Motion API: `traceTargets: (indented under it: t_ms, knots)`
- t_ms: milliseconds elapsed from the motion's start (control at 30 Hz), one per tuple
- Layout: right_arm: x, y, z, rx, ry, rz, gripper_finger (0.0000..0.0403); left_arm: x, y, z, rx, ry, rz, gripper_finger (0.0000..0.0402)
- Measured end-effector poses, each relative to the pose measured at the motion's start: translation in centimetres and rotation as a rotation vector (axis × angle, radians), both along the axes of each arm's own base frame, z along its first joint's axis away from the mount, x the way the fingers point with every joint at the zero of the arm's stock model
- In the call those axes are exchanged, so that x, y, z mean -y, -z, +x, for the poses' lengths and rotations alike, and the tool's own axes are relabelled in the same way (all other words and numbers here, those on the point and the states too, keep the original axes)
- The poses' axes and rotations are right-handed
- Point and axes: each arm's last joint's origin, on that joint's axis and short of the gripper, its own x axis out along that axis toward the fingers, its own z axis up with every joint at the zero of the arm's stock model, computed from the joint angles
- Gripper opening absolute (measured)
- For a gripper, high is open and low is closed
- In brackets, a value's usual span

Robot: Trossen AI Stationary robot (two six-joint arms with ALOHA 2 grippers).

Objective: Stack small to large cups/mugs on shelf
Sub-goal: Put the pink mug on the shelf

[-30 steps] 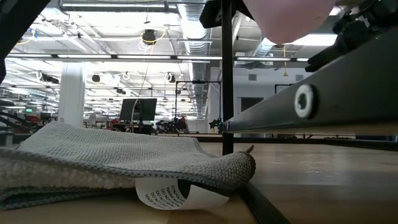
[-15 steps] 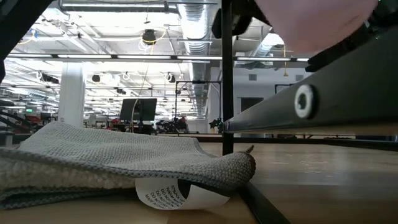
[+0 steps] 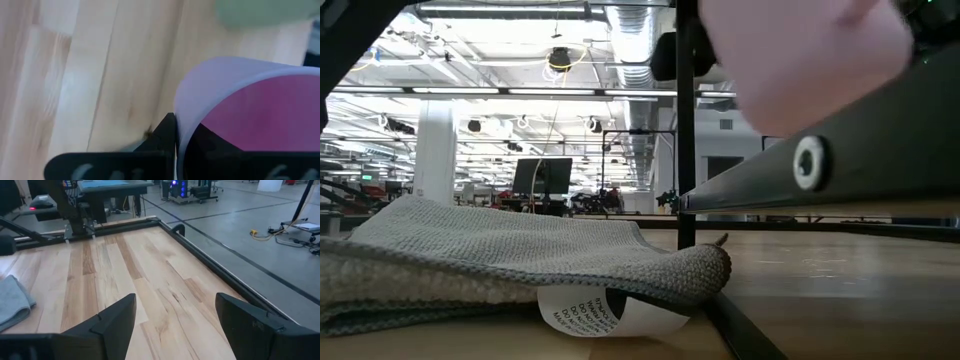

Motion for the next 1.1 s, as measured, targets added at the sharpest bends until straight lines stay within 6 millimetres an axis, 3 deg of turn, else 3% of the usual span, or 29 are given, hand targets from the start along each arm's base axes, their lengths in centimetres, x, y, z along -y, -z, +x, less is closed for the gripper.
traceTargets:
  t_ms: [1100]
  knots:
    - [0.0, 0.0, 0.0, -0.001, 0.000, 0.001, 0.0297, 1.7, 1.2, 0.6, 0.013, 0.088, -0.073, 0.0000]
